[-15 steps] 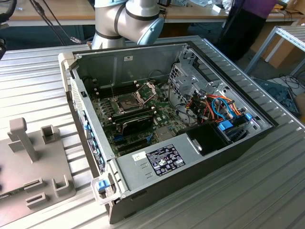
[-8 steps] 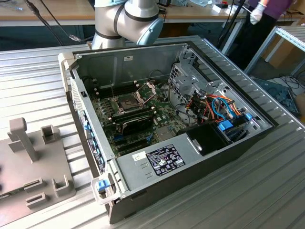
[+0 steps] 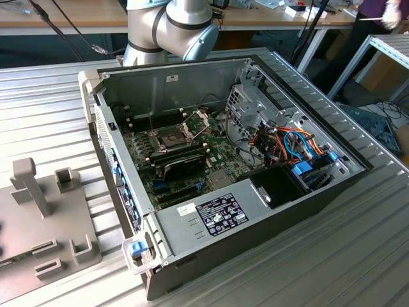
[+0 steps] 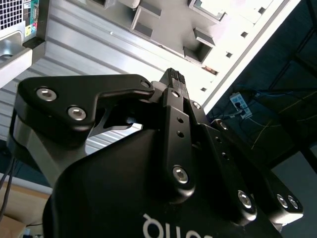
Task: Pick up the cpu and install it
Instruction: 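Reach for the cpu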
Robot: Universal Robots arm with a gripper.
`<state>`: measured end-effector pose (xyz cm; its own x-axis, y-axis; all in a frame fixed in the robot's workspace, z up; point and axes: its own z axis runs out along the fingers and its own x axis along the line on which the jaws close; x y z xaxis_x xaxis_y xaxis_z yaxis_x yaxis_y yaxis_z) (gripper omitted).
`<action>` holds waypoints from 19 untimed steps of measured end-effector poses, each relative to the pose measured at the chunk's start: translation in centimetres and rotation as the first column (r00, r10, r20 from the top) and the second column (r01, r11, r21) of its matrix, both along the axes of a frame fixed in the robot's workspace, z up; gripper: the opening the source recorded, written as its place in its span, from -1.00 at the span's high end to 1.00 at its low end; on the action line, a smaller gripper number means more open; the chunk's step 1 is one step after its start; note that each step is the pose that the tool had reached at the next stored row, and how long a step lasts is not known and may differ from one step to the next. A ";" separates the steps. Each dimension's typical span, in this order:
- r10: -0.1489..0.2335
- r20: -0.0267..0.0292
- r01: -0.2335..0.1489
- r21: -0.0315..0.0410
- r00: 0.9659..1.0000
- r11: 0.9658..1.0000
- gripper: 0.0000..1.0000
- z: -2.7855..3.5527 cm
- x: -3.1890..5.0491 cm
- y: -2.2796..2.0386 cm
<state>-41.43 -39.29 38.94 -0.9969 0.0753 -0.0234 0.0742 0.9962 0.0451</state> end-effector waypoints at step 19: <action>0.048 -0.001 -0.048 -0.007 0.999 0.999 0.79 -0.55 -2.32 -0.40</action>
<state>-43.75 -39.69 38.39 -0.9994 0.0276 -0.0231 0.0267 0.9989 0.0384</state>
